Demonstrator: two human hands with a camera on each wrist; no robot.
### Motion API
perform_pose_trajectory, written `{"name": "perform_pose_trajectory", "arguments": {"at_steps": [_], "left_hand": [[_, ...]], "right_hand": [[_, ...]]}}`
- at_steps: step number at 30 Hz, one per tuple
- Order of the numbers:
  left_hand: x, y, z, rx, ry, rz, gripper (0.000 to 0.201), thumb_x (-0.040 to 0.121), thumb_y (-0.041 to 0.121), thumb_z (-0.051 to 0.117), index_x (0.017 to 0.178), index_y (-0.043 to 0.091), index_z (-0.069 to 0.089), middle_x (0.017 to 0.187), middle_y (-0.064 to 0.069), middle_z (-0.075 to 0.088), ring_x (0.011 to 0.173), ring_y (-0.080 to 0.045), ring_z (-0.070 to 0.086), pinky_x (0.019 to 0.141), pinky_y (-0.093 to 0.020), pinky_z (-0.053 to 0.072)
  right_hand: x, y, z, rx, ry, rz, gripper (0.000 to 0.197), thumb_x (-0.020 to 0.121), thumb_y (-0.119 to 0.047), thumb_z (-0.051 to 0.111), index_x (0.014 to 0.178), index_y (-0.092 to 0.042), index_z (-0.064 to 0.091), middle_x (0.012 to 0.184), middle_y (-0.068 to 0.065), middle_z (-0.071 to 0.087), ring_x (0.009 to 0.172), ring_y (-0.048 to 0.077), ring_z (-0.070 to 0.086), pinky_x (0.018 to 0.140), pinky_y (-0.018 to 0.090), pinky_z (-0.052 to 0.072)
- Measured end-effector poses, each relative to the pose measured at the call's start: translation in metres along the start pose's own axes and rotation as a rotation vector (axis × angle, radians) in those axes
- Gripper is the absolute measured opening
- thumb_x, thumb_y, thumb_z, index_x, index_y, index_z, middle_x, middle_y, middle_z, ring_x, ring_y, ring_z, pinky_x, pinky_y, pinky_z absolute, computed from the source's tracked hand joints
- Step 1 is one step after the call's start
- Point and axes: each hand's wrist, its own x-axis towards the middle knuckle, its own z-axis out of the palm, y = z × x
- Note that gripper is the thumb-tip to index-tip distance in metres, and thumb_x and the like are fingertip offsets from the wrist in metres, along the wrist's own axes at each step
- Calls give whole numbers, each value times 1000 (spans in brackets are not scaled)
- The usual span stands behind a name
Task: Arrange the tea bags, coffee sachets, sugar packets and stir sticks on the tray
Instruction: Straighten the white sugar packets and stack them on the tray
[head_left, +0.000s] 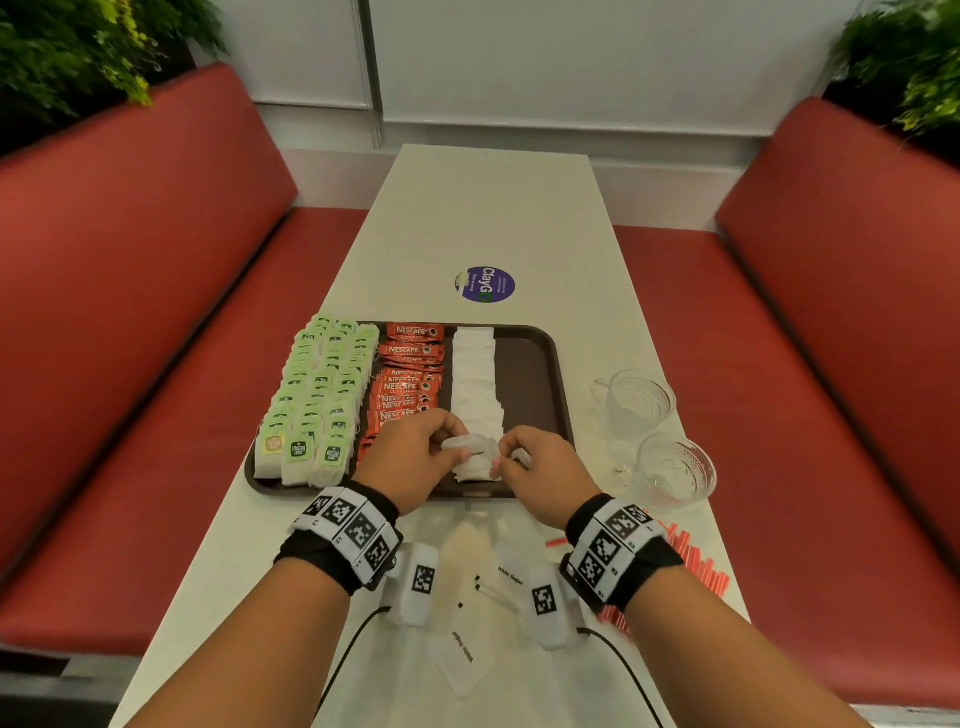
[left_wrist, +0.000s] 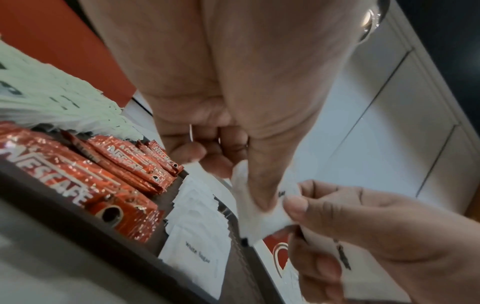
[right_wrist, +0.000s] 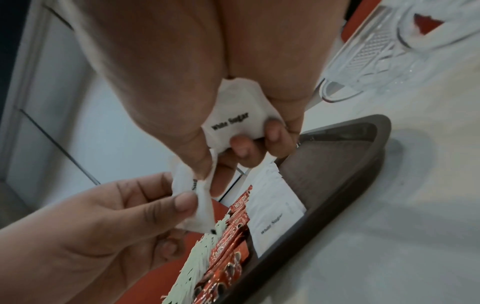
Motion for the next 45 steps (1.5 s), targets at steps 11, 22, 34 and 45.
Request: {"name": "perform_pose_trajectory", "arguments": {"at_steps": [11, 22, 34, 45], "left_hand": [[22, -14, 35, 308, -31, -79, 28, 79, 36, 79, 102, 34, 63, 97, 6, 63, 96, -17, 56, 87, -38, 50], [30, -10, 32, 578, -87, -32, 19, 81, 52, 73, 90, 35, 69, 100, 10, 63, 102, -18, 52, 91, -38, 44], [35, -11, 21, 391, -126, 3, 41, 73, 57, 79, 104, 33, 68, 96, 14, 63, 94, -13, 54, 83, -34, 48], [27, 8, 9, -27, -134, 129, 31, 91, 26, 70, 120, 33, 62, 92, 12, 64, 73, -3, 61, 72, -26, 53]], "right_hand": [[9, 18, -4, 101, 71, 116, 13, 93, -14, 49, 82, -8, 46, 75, 9, 57, 66, 24, 52, 60, 31, 44], [19, 24, -8, 125, 118, 12, 6, 94, -23, 66, 90, -27, 63, 84, -5, 64, 77, 13, 60, 71, 25, 49], [19, 12, -6, 393, 88, 106, 2, 98, -11, 59, 96, -11, 59, 92, 6, 73, 72, 20, 74, 73, 39, 62], [19, 7, 1, 323, 44, -32, 19, 90, -20, 70, 103, -26, 58, 95, 4, 71, 86, 24, 69, 84, 46, 57]]}}
